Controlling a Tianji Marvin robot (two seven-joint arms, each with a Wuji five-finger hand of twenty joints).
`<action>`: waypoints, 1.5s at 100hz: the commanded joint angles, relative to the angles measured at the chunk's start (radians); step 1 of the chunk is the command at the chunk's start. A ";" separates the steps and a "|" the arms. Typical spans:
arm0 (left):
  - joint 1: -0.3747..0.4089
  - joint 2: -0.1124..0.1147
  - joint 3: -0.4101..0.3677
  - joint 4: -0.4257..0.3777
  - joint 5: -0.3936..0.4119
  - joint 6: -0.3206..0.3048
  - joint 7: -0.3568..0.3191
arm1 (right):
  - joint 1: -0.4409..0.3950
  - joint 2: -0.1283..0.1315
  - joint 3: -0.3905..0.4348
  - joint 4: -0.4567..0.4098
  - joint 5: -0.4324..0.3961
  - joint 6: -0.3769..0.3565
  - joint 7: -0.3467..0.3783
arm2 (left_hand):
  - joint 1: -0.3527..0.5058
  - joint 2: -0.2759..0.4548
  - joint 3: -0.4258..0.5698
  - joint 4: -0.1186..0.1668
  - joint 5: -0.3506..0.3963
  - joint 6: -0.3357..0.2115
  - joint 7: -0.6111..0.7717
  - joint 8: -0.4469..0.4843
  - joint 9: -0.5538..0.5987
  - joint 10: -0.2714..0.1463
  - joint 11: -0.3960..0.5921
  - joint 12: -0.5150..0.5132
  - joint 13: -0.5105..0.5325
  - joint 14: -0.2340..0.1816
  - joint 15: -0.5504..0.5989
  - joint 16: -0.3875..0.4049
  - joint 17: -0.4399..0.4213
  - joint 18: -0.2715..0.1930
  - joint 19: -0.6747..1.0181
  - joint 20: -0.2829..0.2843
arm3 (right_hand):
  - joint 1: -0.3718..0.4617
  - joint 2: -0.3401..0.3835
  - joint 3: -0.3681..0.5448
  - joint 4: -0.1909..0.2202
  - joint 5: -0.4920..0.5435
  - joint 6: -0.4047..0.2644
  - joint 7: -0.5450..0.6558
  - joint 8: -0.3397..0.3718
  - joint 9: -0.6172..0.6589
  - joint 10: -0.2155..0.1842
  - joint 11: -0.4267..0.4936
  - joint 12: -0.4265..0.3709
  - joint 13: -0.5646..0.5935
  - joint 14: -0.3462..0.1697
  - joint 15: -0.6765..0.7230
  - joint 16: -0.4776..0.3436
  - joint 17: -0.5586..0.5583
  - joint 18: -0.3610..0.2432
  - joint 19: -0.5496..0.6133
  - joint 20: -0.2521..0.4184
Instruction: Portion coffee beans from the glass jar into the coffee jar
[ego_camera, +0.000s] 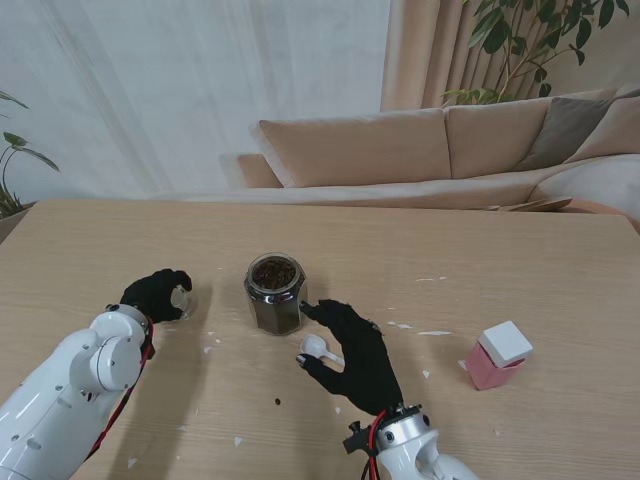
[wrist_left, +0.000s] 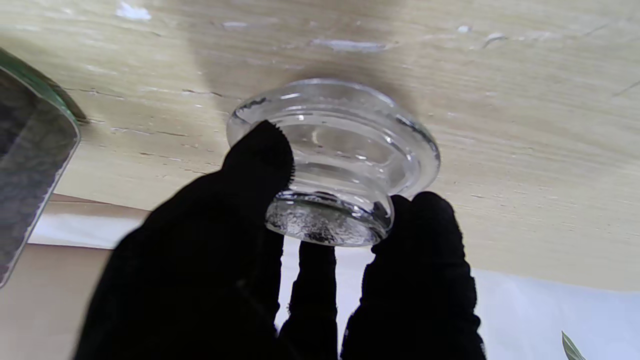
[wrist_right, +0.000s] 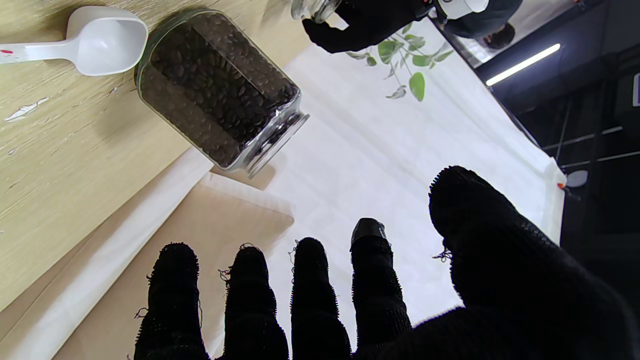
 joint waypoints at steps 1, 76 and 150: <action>0.006 -0.001 -0.009 -0.029 -0.009 -0.010 -0.022 | -0.007 -0.005 -0.003 -0.007 0.004 -0.004 0.015 | 0.178 0.101 0.125 0.049 0.045 0.083 0.096 0.039 0.075 0.030 0.103 0.056 0.072 -0.090 0.082 0.055 -0.015 -0.034 0.019 -0.012 | 0.018 0.011 -0.009 0.003 0.014 -0.006 0.011 0.016 0.005 -0.021 0.005 0.003 0.002 -0.016 -0.002 0.014 0.000 -0.005 0.013 0.012; 0.028 0.016 -0.123 -0.321 -0.080 -0.071 -0.241 | -0.002 -0.004 -0.010 -0.005 0.011 -0.013 0.022 | 0.179 0.105 0.121 0.055 0.052 0.090 0.080 0.032 0.082 0.039 0.094 0.051 0.075 -0.081 0.081 0.055 -0.013 -0.027 0.014 0.006 | 0.018 0.009 -0.009 0.002 0.014 -0.006 0.010 0.017 0.000 -0.021 0.005 0.003 -0.001 -0.018 -0.003 0.013 0.000 -0.007 0.011 0.019; -0.198 0.013 0.166 -0.400 -0.158 0.073 -0.322 | 0.003 -0.002 -0.016 -0.002 0.011 -0.016 0.036 | 0.182 0.100 0.125 0.051 0.060 0.090 0.069 0.029 0.087 0.039 0.089 0.051 0.089 -0.084 0.074 0.068 -0.004 -0.023 0.015 0.008 | 0.019 0.010 -0.011 0.001 0.012 -0.006 0.008 0.018 -0.005 -0.022 0.005 0.002 -0.003 -0.020 -0.004 0.013 -0.001 -0.008 0.009 0.022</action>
